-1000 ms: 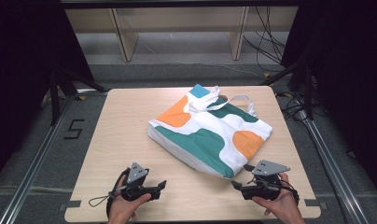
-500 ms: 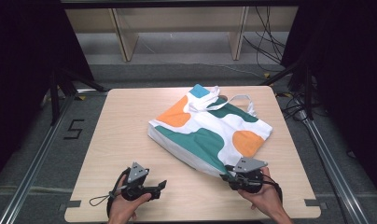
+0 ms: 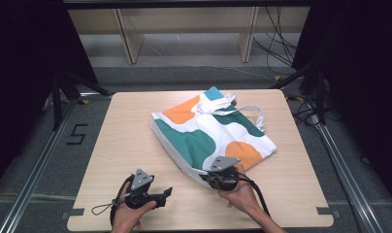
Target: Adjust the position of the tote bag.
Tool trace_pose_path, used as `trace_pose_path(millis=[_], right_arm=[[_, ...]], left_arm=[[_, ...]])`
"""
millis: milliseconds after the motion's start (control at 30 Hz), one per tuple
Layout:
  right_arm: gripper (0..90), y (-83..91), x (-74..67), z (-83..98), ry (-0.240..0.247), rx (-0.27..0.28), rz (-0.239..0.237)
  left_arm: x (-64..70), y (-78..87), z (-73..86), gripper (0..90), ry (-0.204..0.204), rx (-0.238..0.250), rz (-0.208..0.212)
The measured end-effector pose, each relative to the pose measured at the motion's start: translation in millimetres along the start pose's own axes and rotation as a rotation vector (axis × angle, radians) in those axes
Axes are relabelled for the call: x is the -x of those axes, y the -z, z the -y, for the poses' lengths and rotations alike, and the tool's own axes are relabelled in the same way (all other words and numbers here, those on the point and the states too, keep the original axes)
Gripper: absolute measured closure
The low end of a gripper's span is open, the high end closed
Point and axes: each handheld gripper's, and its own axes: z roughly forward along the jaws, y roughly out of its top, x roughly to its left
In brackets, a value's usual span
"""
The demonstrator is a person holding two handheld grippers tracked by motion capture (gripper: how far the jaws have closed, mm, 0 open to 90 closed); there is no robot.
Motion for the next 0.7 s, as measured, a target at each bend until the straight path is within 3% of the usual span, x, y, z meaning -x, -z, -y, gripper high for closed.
trace_pose_path(millis=[33, 100, 200, 267, 300, 333, 367, 433, 467, 500, 533, 567, 600, 667, 700], right_arm=[[84.3, 0.0, 0.0, 0.0, 0.0, 0.0, 0.0], [83.9, -22.0, -6.7, -16.1, 0.026, 0.009, -0.031], [80.8, -37.4, -14.1, -26.0, 0.043, 0.005, -0.052], [68.6, -39.9, -13.7, -28.5, 0.027, 0.016, -0.097], [68.6, -39.9, -13.7, -28.5, 0.027, 0.016, -0.097], [61.6, -36.6, -13.5, -28.7, -0.004, 0.026, -0.108], [50.8, -22.9, -12.0, -29.5, -0.003, 0.009, -0.13], [46.6, -0.1, -7.1, -27.4, 0.009, 0.052, -0.128], [46.6, -0.1, -7.1, -27.4, 0.009, 0.052, -0.128], [44.8, 29.0, 0.6, -20.9, -0.045, 0.096, -0.121], [44.8, 29.0, 0.6, -20.9, -0.045, 0.096, -0.121], [43.6, 55.9, 10.2, -11.9, -0.06, 0.121, -0.056], [43.6, 55.9, 10.2, -11.9, -0.06, 0.121, -0.056], [43.0, 75.2, 22.2, 0.7, -0.082, 0.128, 0.002], [42.7, 89.2, 31.5, 17.2, -0.136, 0.136, 0.061]], left_arm=[[0.0, 0.0, 0.0, 19.0, 0.0, 0.0, 0.0], [1.0, -0.1, 0.0, 19.1, 0.021, 0.029, 0.016], [1.0, 1.8, 0.2, 19.3, 0.022, 0.036, 0.01], [-0.7, 2.7, 0.1, 19.3, 0.022, 0.038, 0.008], [-0.7, 2.7, 0.1, 19.4, 0.022, 0.038, 0.008], [-0.5, 2.8, 0.1, 19.4, 0.029, 0.045, 0.007], [-0.5, 3.0, 0.1, 19.3, 0.027, 0.044, 0.009], [1.7, 1.1, -0.1, 19.1, 0.012, 0.045, 0.037], [1.7, 1.1, -0.1, 18.8, 0.012, 0.045, 0.037], [5.7, 0.3, -0.8, 18.5, -0.008, 0.031, 0.036], [5.7, 0.3, -0.8, 18.5, -0.008, 0.031, 0.036], [8.2, -1.4, -2.0, 18.4, -0.02, 0.027, 0.045], [8.2, -1.4, -2.0, 18.5, -0.02, 0.027, 0.045], [13.3, -5.7, -4.4, 20.2, 0.001, 0.047, 0.083], [17.9, -7.9, -6.3, 23.0, 0.005, 0.068, 0.089]])
